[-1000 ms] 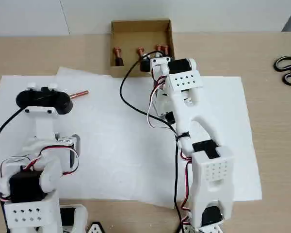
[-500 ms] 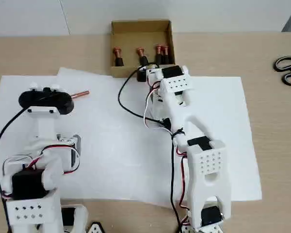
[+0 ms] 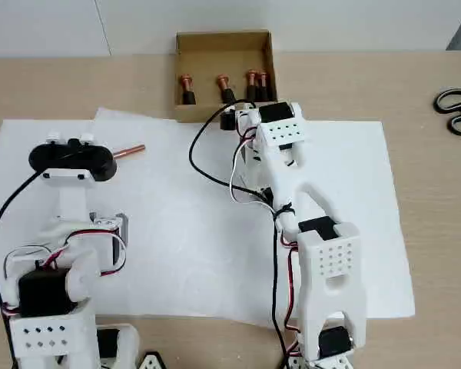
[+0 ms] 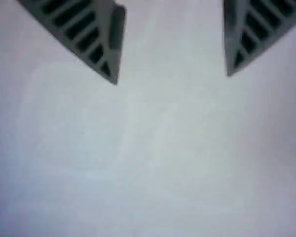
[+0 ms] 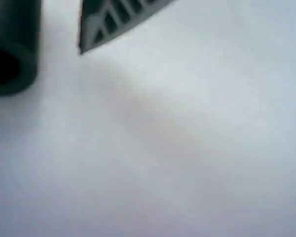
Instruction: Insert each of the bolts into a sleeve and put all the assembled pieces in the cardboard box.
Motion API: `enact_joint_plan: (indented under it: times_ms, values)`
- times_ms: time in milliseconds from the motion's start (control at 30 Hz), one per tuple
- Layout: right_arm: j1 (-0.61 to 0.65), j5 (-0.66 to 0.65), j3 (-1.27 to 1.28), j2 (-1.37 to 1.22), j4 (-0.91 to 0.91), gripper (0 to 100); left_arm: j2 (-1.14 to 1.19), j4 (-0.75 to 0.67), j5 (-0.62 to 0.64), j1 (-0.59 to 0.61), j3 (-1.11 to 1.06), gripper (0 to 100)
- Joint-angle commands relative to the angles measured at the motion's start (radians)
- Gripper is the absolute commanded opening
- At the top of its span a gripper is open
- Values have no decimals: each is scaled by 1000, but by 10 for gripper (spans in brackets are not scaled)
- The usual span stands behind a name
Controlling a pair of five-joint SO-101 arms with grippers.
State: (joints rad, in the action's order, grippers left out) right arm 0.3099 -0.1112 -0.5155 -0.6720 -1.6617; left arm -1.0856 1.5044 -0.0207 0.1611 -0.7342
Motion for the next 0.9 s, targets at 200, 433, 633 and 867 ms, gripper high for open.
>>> enact_joint_plan:
  times_ms: [200, 433, 633, 867]
  values:
    - [15, -5, 32, 67, -12, 186, -6, -20, 5, -2, 7, 134]
    - [12, -3, 34, -1, 8, 144, -6, -20, 5, -2, 7, 134]
    - [10, -6, 32, 13, 7, 15, -6, -20, 5, 0, 7, 134]
    - [-2, -9, 32, 171, -8, 4, -6, -20, 5, 0, 7, 134]
